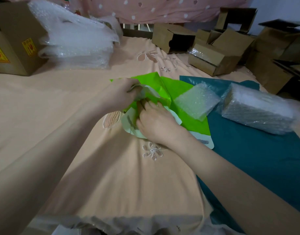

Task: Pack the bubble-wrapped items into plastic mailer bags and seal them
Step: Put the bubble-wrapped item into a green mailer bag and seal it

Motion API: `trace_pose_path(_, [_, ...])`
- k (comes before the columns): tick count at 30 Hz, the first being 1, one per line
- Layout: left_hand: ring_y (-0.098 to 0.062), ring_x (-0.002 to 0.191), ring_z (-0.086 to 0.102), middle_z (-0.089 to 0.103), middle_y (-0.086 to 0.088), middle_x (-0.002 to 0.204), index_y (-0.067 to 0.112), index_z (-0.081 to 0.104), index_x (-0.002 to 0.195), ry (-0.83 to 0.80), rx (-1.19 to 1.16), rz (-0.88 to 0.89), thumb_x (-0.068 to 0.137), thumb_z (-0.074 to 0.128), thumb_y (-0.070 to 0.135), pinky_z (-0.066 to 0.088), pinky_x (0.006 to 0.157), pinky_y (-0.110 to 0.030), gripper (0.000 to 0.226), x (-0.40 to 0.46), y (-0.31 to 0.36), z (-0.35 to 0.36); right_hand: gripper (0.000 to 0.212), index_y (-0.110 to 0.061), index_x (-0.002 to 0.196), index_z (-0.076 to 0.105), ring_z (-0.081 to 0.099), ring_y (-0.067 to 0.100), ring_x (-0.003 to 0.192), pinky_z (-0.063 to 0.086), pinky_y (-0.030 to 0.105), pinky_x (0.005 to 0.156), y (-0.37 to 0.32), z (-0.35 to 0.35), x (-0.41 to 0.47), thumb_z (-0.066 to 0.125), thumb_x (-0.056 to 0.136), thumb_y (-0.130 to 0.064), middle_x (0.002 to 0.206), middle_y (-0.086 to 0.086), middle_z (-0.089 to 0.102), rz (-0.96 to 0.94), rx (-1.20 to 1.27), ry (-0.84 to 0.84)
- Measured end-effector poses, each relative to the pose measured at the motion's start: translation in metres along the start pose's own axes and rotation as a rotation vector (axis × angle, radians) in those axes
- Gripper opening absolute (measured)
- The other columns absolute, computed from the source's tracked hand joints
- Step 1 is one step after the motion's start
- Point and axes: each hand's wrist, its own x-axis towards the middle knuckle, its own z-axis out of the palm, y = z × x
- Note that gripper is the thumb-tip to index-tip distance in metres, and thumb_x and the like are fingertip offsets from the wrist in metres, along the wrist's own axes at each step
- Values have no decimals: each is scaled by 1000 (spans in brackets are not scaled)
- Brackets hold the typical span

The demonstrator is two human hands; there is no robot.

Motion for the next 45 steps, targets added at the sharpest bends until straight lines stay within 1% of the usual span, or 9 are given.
trace_pose_path(10, [-29,102,58,67,-9,108,12,64,110,-10,-50,29,89,40,20,47,87,-41,33,11,-6,1,46,-4,136,31,27,29,137,27,41,107,3,-12,30,26,100,-32,144,17,36,110,100,-123])
trace_pose_path(14, [-27,99,59,68,-8,106,18,66,111,41,-9,14,90,45,11,43,80,-31,30,10,-8,4,46,-2,136,34,30,29,135,27,41,107,3,-14,25,32,99,-28,142,19,38,92,146,-113])
trace_pose_path(20, [-27,98,59,69,-7,105,21,65,115,43,-23,47,92,45,11,41,78,-31,32,9,-10,6,21,-2,99,58,55,38,105,32,36,68,7,-33,7,41,89,-6,112,19,58,73,158,158])
trace_pose_path(25, [-18,80,51,58,2,82,18,66,112,71,-24,59,93,46,12,28,65,-22,28,7,-12,5,35,-6,92,64,59,34,87,42,37,71,27,-46,-6,38,71,3,90,14,66,-13,340,550])
trace_pose_path(27, [-10,81,50,61,4,90,19,65,115,61,-24,65,94,47,16,28,66,-15,28,5,-14,5,44,-6,93,63,56,30,88,41,35,74,45,-45,-12,37,63,11,89,12,63,-20,363,610])
trace_pose_path(31, [-7,92,56,67,3,110,20,66,116,-13,-77,90,92,54,22,33,69,-7,26,-4,-21,6,67,-14,125,55,43,26,117,37,40,95,75,-29,-18,39,68,17,122,7,56,26,255,385])
trace_pose_path(39, [-14,111,54,62,7,119,29,54,124,-237,-64,-45,82,40,64,40,100,-35,56,-20,-39,21,65,-28,140,42,26,14,139,22,36,107,79,7,-10,51,83,1,149,-9,38,-81,217,175])
trace_pose_path(42, [-16,120,48,56,5,128,21,52,128,-238,-137,-43,101,32,34,32,102,-23,37,-17,-48,26,72,-27,140,41,22,13,142,18,39,112,77,10,-3,45,79,10,151,-9,34,-107,225,117])
trace_pose_path(45, [-17,115,51,55,7,118,17,51,125,-233,-170,-40,94,29,-2,32,87,-17,42,-13,-57,26,78,-24,141,39,23,13,142,17,36,112,75,10,1,41,74,16,152,-7,34,-114,227,67])
